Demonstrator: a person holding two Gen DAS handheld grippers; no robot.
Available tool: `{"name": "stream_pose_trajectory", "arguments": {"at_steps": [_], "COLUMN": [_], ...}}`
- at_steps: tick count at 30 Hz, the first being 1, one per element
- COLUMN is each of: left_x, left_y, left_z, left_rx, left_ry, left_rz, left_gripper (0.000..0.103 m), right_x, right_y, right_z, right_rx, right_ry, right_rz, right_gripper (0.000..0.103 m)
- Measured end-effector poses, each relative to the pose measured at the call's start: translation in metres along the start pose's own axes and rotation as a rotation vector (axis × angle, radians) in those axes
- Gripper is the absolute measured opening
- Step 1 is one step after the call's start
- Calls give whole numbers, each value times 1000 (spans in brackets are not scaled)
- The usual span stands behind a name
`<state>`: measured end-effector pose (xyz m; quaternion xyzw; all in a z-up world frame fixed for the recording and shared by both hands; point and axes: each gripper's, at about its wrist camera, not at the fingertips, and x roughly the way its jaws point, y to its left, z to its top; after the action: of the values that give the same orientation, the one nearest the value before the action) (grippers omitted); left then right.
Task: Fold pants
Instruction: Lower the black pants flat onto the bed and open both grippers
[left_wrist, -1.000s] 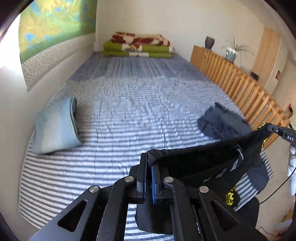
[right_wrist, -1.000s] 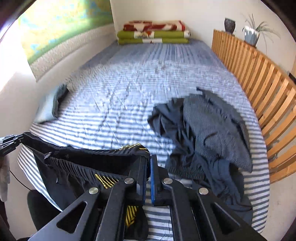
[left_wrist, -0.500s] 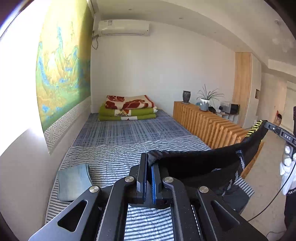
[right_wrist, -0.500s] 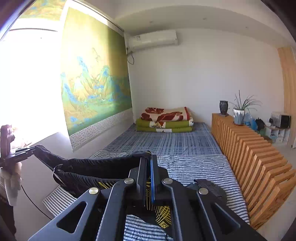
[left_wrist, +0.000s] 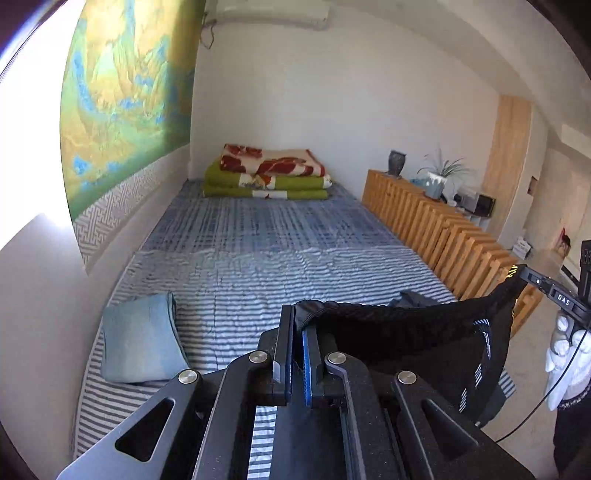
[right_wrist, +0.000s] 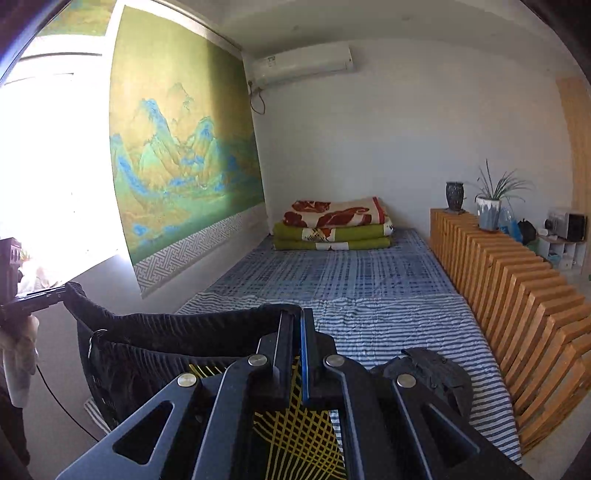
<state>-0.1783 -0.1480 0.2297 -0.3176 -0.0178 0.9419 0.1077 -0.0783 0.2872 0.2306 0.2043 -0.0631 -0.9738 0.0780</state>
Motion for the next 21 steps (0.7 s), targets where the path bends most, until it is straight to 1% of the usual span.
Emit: {"name": "stream_pose_trajectory", "arguments": {"at_steps": [3,4,7,9,10,11,12,13,15,16,18,19,21], "left_x": [107,144,253,324,357,385,407,423,440,443,443,442,438], "left_y": [31,38,65,80,85,91,98,104,113,119,130,137,149], "left_z": [-6,-10,-27,-40,-47,-55,-65,-73,-87,-91,-99,-101,-107], "left_rx": [-29,-23,-45,-61,-60,-89,-123,-154,-179,-192,-193,-204,-241], "left_ry": [137,180,309,385,430,467,506,526,518,513,501,487,477], "left_rz": [54,84,147,156,174,176,170,174,172,166,150,138,95], "left_gripper": [3,3,3,4,6,9,19,24,39,40,43,45,55], "right_x": [87,118,216,279,307,335,363,387,414,421,422,421,415], "right_y": [-12,-17,-33,-41,-45,-49,-53,-60,-74,-80,-90,-95,-107], "right_z": [-20,-28,-60,-81,-91,-103,-115,-126,-147,-154,-162,-165,-169], "right_rx": [23,41,86,80,81,85,78,89,135,150,188,204,230], "right_ry": [117,163,302,382,414,454,514,561,605,617,609,606,578], "right_rz": [-32,-38,-66,-100,-115,-116,-98,-94,-82,-70,-9,25,58], "right_gripper": [3,3,3,3,3,4,5,6,13,15,22,29,29]}}
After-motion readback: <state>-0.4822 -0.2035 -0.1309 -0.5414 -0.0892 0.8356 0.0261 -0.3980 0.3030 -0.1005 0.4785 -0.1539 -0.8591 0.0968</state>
